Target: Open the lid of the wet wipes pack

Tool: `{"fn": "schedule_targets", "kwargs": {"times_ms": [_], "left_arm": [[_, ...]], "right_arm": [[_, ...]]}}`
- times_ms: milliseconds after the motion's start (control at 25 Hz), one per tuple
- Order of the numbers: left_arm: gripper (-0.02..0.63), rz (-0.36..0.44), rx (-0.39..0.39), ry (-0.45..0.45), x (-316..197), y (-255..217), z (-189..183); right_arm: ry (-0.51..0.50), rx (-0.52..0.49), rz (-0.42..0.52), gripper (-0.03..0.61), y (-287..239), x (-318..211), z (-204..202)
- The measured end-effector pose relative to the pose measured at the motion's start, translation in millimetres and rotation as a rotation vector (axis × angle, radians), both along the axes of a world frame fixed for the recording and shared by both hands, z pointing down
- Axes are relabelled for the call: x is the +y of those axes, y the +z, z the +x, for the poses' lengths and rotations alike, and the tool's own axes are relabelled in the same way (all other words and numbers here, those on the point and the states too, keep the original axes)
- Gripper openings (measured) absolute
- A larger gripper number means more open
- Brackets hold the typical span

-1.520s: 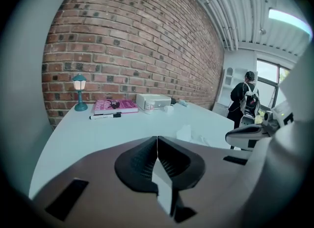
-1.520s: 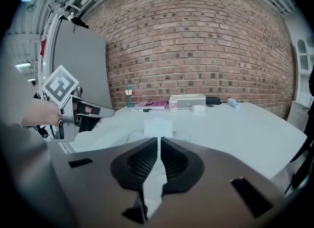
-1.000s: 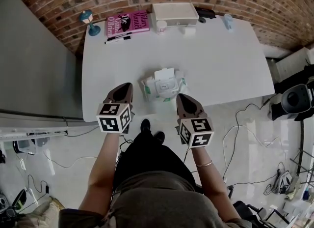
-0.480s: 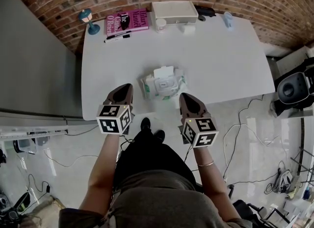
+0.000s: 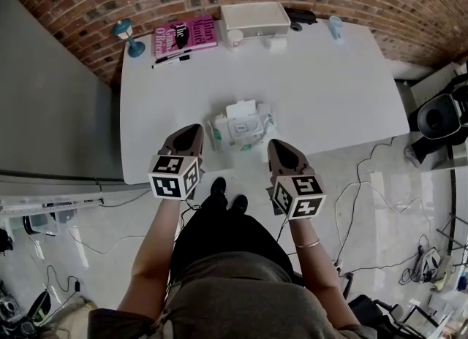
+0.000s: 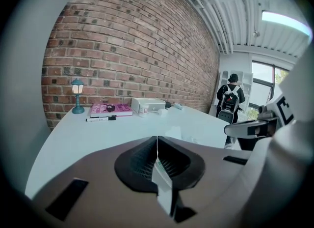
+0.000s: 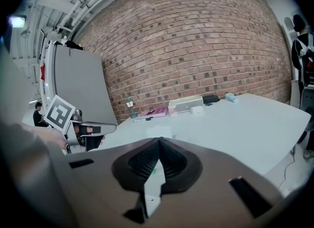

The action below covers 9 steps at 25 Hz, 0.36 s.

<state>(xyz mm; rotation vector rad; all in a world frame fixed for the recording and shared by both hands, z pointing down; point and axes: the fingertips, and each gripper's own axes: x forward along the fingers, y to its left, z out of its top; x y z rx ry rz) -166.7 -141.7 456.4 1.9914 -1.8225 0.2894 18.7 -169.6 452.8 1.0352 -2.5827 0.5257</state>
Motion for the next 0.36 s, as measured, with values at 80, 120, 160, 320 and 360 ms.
{"fn": "schedule_targets", "kwargs": {"times_ms": [80,120,160,320,360], "left_arm": [[0.023,0.003,-0.002,0.017,-5.1,-1.0,1.5],[0.023,0.001,0.000,0.029,-7.6,-0.5,2.5],[0.025,-0.003,0.003,0.047,-10.4,0.4,4.0],[0.026,-0.015,0.019,0.130,-25.4,1.7,8.8],[0.026,-0.018,0.020,0.147,-29.7,1.9,9.0]], "right_arm": [[0.003,0.002,-0.001,0.002,0.1,-0.9,-1.6],[0.005,0.004,-0.002,0.002,0.6,-1.7,-2.4],[0.008,0.006,-0.004,0.002,1.4,-2.8,-3.1],[0.019,0.008,-0.019,0.002,3.8,-9.5,-7.5],[0.022,0.008,-0.022,0.002,4.0,-11.2,-8.9]]}}
